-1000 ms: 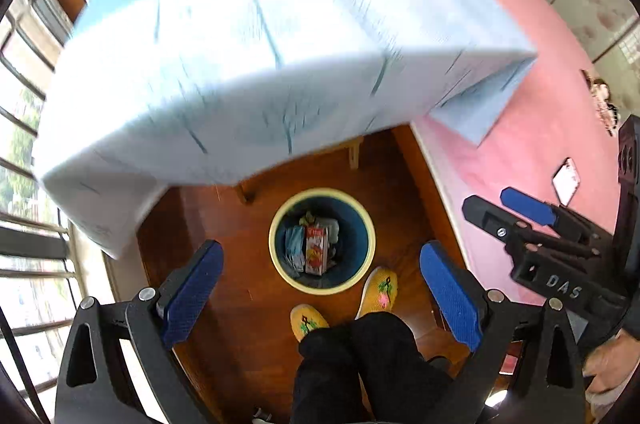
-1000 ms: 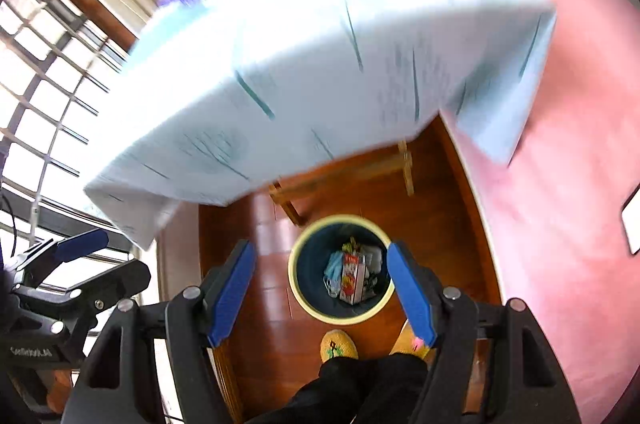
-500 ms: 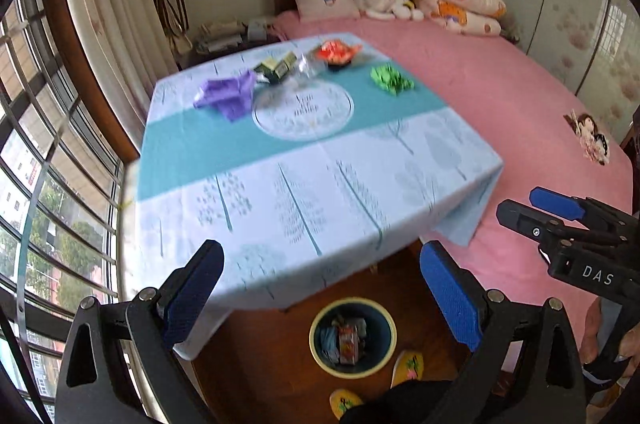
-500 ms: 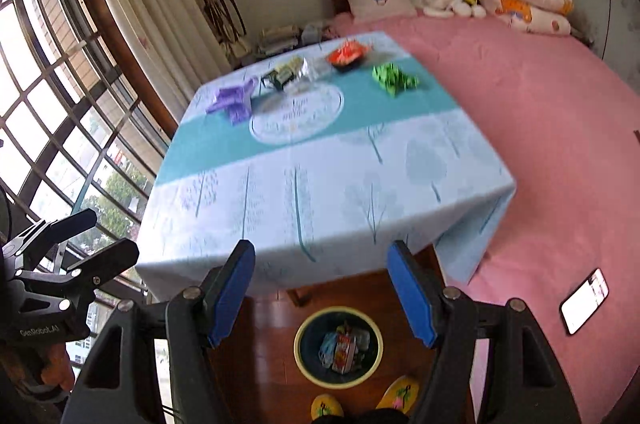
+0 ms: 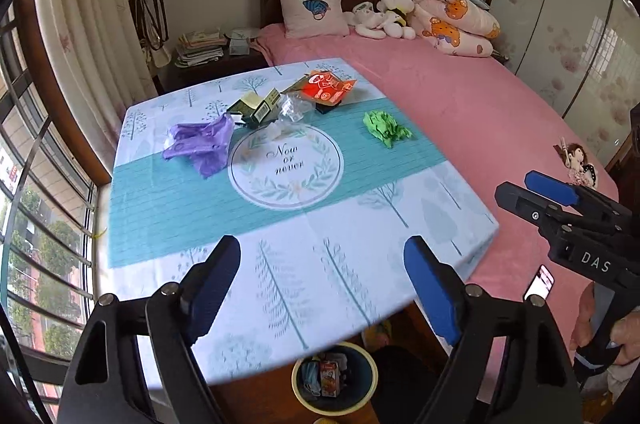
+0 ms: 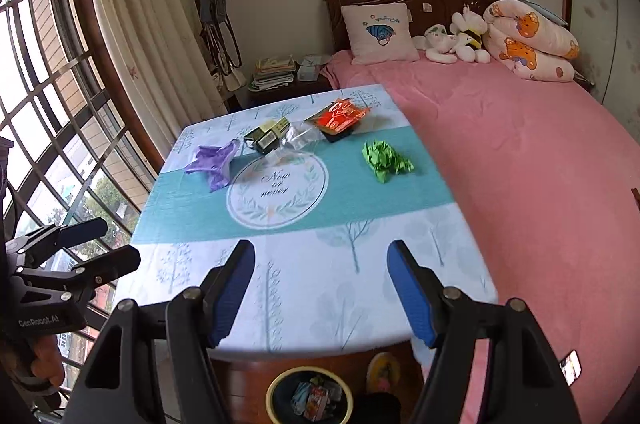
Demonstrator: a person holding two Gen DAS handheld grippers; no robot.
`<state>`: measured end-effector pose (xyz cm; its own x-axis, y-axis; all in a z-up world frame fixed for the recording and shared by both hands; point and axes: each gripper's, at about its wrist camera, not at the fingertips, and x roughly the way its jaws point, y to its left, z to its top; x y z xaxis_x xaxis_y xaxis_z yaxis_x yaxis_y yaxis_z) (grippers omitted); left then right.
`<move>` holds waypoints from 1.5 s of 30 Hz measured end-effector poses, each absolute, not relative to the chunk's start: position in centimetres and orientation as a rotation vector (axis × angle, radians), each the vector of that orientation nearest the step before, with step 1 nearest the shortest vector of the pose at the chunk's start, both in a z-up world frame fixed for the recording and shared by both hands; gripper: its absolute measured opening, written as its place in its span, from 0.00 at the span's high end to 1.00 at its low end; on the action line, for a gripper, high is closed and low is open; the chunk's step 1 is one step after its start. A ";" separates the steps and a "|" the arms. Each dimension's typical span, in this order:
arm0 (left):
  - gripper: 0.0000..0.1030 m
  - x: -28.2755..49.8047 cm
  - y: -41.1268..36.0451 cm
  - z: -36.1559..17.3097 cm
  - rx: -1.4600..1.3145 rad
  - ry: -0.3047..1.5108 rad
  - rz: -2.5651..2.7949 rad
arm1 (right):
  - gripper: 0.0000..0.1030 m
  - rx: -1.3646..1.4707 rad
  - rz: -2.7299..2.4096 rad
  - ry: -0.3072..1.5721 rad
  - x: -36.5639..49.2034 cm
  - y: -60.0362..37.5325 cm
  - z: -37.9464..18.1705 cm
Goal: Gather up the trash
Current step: 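Grasp the clear plastic bottle with the left gripper while the right grasps the green crumpled paper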
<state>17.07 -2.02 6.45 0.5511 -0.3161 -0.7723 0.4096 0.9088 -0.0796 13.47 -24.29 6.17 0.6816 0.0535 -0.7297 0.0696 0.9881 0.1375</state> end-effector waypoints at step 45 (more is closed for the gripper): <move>0.46 56.7 -13.8 -10.9 0.065 1.351 -0.383 | 0.65 0.101 0.333 1.115 46.5 -32.9 -11.1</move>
<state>56.70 -13.76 -10.90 0.1663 -0.2316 -0.9585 0.3058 0.9362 -0.1731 46.47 -32.85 -11.08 0.3969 0.3128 -0.8630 -0.2121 0.9460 0.2453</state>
